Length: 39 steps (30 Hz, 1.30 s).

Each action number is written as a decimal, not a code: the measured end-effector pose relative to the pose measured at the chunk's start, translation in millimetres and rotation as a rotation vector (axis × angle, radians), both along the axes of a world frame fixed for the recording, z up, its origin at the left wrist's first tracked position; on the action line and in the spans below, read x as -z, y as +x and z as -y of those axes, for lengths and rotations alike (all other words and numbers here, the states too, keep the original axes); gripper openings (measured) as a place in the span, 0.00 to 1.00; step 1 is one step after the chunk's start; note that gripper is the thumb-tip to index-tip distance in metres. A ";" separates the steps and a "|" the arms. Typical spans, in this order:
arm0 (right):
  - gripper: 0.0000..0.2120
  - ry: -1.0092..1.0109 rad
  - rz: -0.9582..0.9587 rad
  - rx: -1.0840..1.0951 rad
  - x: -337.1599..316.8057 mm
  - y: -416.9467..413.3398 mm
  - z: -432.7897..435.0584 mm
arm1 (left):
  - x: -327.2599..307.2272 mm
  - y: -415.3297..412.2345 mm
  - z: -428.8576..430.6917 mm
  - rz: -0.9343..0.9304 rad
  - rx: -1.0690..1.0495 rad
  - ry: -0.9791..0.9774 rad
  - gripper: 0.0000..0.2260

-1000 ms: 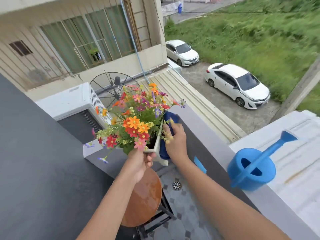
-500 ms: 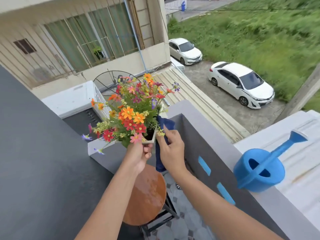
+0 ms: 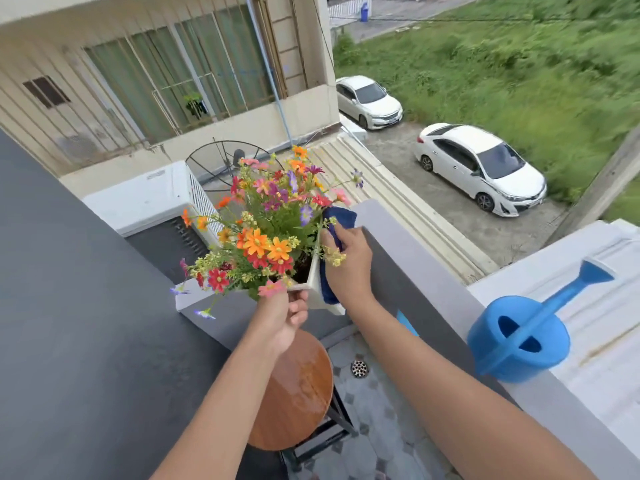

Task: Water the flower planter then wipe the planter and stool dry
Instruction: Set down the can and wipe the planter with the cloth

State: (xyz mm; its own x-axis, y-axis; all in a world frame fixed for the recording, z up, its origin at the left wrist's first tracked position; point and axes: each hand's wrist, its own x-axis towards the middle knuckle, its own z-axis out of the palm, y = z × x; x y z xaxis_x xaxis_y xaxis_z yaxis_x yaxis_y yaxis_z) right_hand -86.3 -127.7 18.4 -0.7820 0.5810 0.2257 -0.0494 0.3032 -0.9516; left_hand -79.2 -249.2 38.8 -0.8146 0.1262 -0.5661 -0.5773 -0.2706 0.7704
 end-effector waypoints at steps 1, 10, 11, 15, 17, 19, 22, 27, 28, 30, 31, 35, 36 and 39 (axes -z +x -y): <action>0.08 -0.015 -0.040 -0.023 2.8 11.2 8.7 | -0.9 -4.2 0.2 0.000 -0.012 0.005 0.13; 0.09 -0.074 0.026 0.010 51.2 44.7 13.0 | -4.7 -12.4 6.5 -0.030 0.001 0.060 0.14; 0.08 -0.086 0.021 0.007 50.3 45.2 11.8 | -4.3 -9.8 4.5 -0.046 0.012 0.044 0.14; 0.10 -0.061 -0.121 -0.008 24.8 47.9 13.3 | -4.8 -0.6 -6.0 -0.129 0.047 -0.032 0.14; 0.15 -0.054 -0.158 0.004 14.9 42.9 10.9 | -6.8 3.1 -10.2 -0.155 0.066 -0.017 0.14; 0.17 -0.066 -0.175 0.016 9.7 37.7 3.1 | -6.7 6.1 -11.8 -0.152 0.084 -0.002 0.14; 0.10 -0.042 -0.222 0.108 8.1 25.8 -16.4 | -8.2 12.6 -10.6 -0.127 0.127 0.015 0.13; 0.17 -0.098 -0.063 0.209 18.7 6.5 -51.2 | -18.6 22.6 -12.3 -0.069 0.182 0.037 0.14; 0.17 -0.099 -0.028 0.211 24.4 8.6 -52.1 | -19.7 23.8 -12.6 -0.055 0.177 0.053 0.14; 0.16 -0.094 0.003 0.193 37.0 16.5 -47.2 | -20.4 24.4 -11.0 -0.039 0.148 0.086 0.15; 0.15 -0.094 0.009 0.174 42.1 21.4 -42.5 | -21.2 24.1 -10.5 -0.042 0.136 0.087 0.16; 0.14 -0.086 -0.017 0.054 46.1 35.1 -24.4 | -19.2 18.5 -11.2 -0.083 0.108 0.052 0.16; 0.10 -0.095 -0.056 0.022 41.5 36.6 -20.0 | -17.0 17.6 -11.3 -0.094 0.094 0.037 0.16; 0.06 -0.173 -0.143 -0.028 15.3 42.8 -5.7 | -11.7 17.4 -10.3 -0.109 0.069 -0.016 0.13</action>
